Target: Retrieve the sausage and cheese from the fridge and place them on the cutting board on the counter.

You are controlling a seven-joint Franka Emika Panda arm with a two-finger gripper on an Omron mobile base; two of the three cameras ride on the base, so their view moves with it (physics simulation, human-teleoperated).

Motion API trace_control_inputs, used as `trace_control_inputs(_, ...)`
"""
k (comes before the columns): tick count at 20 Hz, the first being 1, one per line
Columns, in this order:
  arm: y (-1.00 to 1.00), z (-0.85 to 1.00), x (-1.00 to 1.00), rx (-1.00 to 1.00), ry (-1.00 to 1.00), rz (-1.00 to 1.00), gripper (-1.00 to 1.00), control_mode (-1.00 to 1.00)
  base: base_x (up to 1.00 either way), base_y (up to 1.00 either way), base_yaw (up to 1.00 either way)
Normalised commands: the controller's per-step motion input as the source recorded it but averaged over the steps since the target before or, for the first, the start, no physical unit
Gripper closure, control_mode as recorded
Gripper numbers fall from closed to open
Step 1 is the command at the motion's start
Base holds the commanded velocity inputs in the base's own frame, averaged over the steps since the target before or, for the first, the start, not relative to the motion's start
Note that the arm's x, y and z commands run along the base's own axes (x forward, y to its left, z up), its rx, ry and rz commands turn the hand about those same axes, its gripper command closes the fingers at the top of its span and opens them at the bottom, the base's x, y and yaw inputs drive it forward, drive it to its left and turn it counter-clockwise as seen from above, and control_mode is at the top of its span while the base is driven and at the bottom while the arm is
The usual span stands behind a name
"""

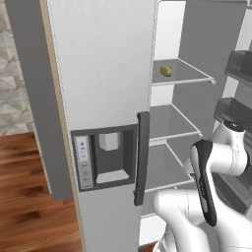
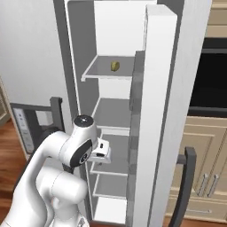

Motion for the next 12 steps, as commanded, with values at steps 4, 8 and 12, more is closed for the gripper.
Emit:
trace_control_inputs(4,0.0,0.0,0.0,0.0,0.0,0.0,-1.0,1.0,0.34,-0.31,0.14)
trace_control_inputs(8,0.0,0.0,0.0,0.0,0.0,0.0,-1.0,1.0,0.37,-0.18,0.17)
trace_control_inputs(12,0.0,0.0,0.0,0.0,0.0,0.0,-1.0,1.0,0.35,-0.33,0.15)
